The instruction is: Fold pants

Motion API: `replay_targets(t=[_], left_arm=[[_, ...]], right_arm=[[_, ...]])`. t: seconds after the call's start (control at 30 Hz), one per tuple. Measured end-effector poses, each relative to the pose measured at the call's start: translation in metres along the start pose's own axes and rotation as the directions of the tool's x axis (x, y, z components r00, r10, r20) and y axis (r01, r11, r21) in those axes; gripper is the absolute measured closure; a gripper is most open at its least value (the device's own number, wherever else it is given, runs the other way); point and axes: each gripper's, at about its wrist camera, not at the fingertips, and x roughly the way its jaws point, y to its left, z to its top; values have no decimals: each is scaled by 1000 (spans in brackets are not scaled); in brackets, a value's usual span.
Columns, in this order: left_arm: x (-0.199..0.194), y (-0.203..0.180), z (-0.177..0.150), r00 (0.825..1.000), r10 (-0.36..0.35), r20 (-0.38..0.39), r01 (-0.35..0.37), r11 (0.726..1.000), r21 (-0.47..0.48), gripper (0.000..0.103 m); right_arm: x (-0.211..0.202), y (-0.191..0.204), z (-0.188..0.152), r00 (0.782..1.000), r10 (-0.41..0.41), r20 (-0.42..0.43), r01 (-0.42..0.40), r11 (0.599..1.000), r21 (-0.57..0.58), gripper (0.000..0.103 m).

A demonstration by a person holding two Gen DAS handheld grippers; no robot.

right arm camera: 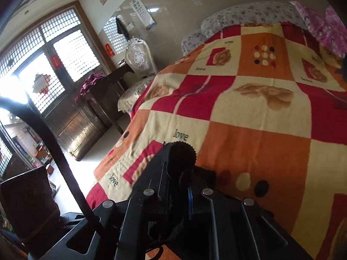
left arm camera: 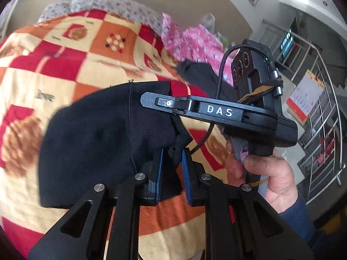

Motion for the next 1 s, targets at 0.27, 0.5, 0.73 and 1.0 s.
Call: replay_targets(t=[0.27,0.5,0.73,1.0], left_arm=[[34,-19,-25,990,51,-128,-45,998,48,87],[-29,-10,-14,992,119,-45,-113,987,114,87],[-43,41,0,959,283,12,-283,956,83,83],[-12,78,-12,934,350,-70,-345,936,74,83]], right_arm=[[23,-77,-49,968,-233,-95,241,967,81,92],[-21,-60,-47,995,-92,35,84,979,185,33],[-2,-44,-49,992,-123,-11,123,981,148,22],[30,-46,-44,995,-100,2,99,988,123,88]])
